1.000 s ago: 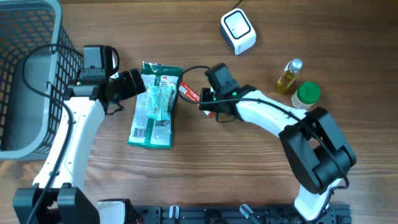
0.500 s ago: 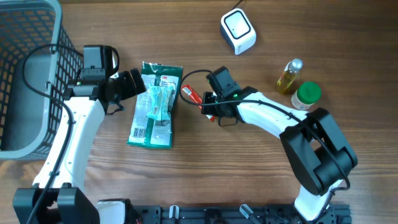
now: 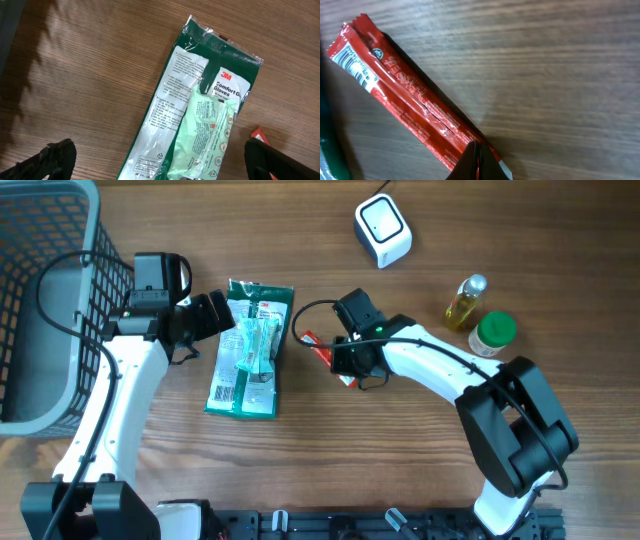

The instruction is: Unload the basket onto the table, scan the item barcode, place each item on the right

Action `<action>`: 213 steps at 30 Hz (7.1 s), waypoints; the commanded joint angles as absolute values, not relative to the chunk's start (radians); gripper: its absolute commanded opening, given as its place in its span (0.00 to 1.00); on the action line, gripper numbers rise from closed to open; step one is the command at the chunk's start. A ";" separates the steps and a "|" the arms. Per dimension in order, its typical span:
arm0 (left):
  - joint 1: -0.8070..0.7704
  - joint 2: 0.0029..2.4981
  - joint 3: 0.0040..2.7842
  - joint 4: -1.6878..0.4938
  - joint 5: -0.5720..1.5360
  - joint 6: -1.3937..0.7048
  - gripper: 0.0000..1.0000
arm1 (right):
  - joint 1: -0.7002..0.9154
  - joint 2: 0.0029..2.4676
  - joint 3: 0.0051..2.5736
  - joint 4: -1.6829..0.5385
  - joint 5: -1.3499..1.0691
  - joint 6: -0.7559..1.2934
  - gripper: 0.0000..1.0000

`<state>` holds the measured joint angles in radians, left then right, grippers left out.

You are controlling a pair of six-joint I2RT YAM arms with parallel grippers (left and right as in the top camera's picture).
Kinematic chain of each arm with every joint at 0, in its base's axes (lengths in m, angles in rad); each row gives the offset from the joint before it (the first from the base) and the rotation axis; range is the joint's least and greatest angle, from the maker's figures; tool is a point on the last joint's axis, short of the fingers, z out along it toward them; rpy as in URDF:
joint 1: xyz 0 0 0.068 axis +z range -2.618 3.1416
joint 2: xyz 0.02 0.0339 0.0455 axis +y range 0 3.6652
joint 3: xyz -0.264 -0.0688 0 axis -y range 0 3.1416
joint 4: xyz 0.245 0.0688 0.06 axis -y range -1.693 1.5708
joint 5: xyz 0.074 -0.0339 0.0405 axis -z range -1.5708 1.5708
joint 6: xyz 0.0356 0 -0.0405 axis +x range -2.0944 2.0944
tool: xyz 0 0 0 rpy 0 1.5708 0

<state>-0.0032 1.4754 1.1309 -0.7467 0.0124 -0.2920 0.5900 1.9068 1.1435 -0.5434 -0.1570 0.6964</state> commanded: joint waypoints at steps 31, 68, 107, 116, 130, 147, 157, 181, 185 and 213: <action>-0.078 1.480 1.138 -0.705 0.410 -0.306 0.04 | 0.516 1.783 1.171 -0.655 -0.125 0.570 0.67; -0.450 1.981 1.129 -0.445 0.249 -0.427 0.04 | 0.373 1.784 1.029 -0.630 -0.474 0.397 0.60; -0.468 2.059 1.129 -0.433 0.234 -0.427 0.04 | 0.408 1.784 1.019 -0.616 -0.506 0.423 0.58; -0.468 2.059 1.129 -0.433 0.234 -0.427 0.04 | 0.418 1.784 1.019 -0.610 -0.484 0.425 0.57; -0.468 2.059 1.129 -0.434 0.234 -0.427 0.04 | 0.418 1.784 0.950 -0.530 -0.453 0.527 0.51; -0.468 2.059 1.129 -0.434 0.234 -0.427 0.04 | 0.418 1.784 0.703 0.006 -0.548 0.717 0.21; -0.468 2.059 1.129 -0.434 0.234 -0.427 0.04 | 0.418 1.784 0.694 0.019 -0.547 0.675 0.04; -0.188 1.744 1.354 -0.636 0.016 -0.423 0.06 | 0.418 1.784 0.694 0.011 -0.516 0.605 0.04; -0.080 1.687 1.354 -0.633 -0.107 -0.423 0.15 | 0.418 1.784 0.694 0.012 -0.513 0.604 0.04; 0.006 1.687 1.354 -0.712 -0.106 -0.424 1.00 | 0.418 1.784 0.694 0.006 -0.506 0.605 0.04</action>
<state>0.0051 1.6894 1.3468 -0.7116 -0.0891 -0.4252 0.4164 1.7634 0.7074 0.0154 -0.5415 0.6231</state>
